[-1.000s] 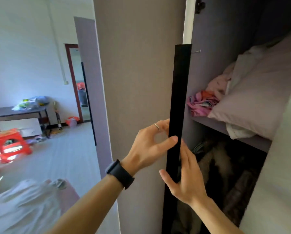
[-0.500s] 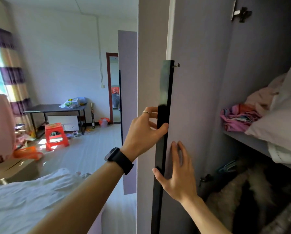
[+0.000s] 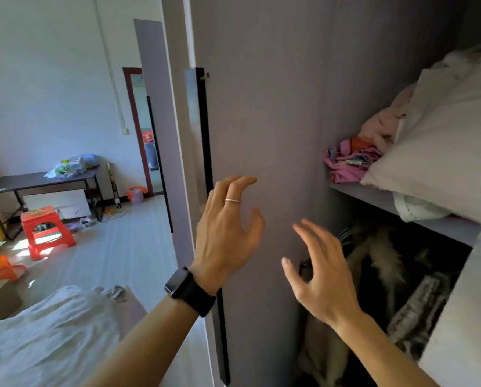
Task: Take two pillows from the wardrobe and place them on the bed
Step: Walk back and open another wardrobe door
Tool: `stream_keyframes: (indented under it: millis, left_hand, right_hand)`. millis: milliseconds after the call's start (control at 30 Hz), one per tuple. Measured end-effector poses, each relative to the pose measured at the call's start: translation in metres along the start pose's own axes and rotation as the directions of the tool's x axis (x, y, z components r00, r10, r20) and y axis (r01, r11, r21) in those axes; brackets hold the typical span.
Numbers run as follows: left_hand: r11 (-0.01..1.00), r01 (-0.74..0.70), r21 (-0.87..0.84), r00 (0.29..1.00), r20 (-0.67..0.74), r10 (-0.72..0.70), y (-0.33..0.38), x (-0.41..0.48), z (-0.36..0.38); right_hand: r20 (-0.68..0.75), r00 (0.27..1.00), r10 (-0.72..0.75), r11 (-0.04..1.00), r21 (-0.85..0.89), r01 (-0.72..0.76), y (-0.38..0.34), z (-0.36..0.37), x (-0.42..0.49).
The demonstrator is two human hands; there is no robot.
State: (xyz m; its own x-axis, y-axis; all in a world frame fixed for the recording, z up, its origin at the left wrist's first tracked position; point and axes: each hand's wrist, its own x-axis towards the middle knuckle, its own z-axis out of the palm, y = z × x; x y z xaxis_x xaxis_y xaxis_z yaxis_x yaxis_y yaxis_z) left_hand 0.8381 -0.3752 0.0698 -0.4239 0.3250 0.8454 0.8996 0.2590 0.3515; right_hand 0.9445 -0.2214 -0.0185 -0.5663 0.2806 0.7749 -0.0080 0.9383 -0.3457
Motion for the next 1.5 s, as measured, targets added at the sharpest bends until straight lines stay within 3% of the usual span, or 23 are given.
stream_keyframes:
  millis: [100, 200, 333, 500, 600, 733, 867, 1067, 1233, 1333, 1500]
  left_hand:
    - [0.981, 0.060, -0.185, 0.973, 0.230, -0.017, 0.025, -0.012, 0.050]
    - [0.931, 0.096, -0.351, 0.918, 0.392, 0.053, 0.061, -0.021, 0.106]
    - [0.795, 0.218, -0.566, 0.822, 0.546, 0.163, 0.120, -0.033, 0.168]
    - [0.574, 0.406, -0.711, 0.764, 0.609, 0.214, 0.175, -0.047, 0.213]
    - [0.474, 0.507, -0.720, 0.745, 0.643, 0.179, 0.184, -0.053, 0.230]
    - [0.492, 0.580, -0.650, 0.657, 0.730, 0.189, 0.178, -0.058, 0.247]
    - [0.484, 0.583, -0.653, 0.641, 0.735, 0.219, 0.169, -0.063, 0.259]
    - [0.493, 0.561, -0.665, 0.623, 0.731, 0.278, 0.158, -0.056, 0.261]
    - [0.405, 0.612, -0.679, 0.573, 0.734, 0.364, 0.142, -0.054, 0.239]
    - [0.336, 0.668, -0.664, 0.507, 0.737, 0.447, 0.124, -0.058, 0.221]
    - [0.210, 0.745, -0.633, 0.407, 0.681, 0.609, 0.104, -0.068, 0.181]
  right_hand:
    - [-0.118, 0.992, 0.038, 0.992, -0.118, -0.052, 0.023, -0.059, -0.020]
    - [-0.255, 0.967, 0.023, 0.941, -0.320, -0.106, 0.039, -0.120, -0.038]
    - [-0.389, 0.921, -0.035, 0.755, -0.614, -0.230, 0.054, -0.193, -0.067]
    - [-0.505, 0.861, -0.058, 0.513, -0.755, -0.408, 0.069, -0.250, -0.107]
    - [-0.520, 0.854, -0.031, 0.400, -0.789, -0.466, 0.080, -0.257, -0.127]
    - [-0.512, 0.855, 0.078, 0.218, -0.829, -0.516, 0.107, -0.239, -0.151]
    - [-0.523, 0.847, 0.092, 0.060, -0.846, -0.529, 0.122, -0.230, -0.157]
    - [-0.587, 0.799, 0.131, 0.046, -0.801, -0.597, 0.104, -0.220, -0.153]
    - [-0.741, 0.623, 0.252, 0.136, -0.610, -0.781, 0.077, -0.180, -0.147]
    - [-0.750, 0.586, 0.307, 0.225, -0.541, -0.811, 0.059, -0.156, -0.162]
    - [-0.757, 0.415, 0.504, 0.297, -0.298, -0.907, 0.006, -0.111, -0.184]
